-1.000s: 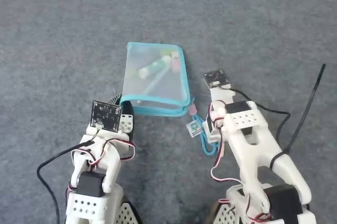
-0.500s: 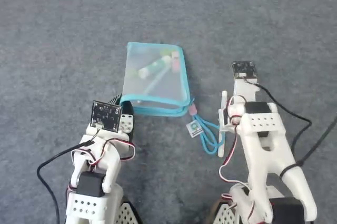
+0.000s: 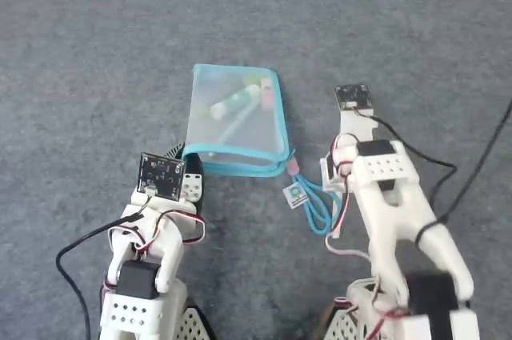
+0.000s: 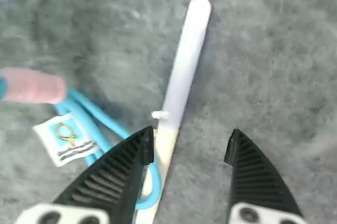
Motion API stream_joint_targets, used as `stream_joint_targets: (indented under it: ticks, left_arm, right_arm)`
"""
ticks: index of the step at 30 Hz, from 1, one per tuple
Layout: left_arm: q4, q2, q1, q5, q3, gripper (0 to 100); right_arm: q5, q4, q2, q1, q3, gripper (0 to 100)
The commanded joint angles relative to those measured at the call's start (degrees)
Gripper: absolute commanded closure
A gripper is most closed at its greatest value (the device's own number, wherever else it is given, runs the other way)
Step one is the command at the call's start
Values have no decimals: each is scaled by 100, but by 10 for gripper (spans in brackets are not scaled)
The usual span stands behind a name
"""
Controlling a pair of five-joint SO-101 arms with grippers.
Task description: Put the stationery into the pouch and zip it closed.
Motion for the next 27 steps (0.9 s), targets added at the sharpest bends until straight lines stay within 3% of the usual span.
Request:
stream_joint_targets:
  ticks: [1, 14, 27]
  left_arm:
    - [-167, 9, -35, 132, -48, 988]
    - [-167, 9, -35, 132, -48, 988]
    - [-167, 9, 167, 132, -48, 988]
  right_arm:
    - [-53, -110, 215, 119, -325, 779]
    - [123, 198, 374, 1367, -686, 779]
    - [88, 1279, 365, 831, -1196, 778]
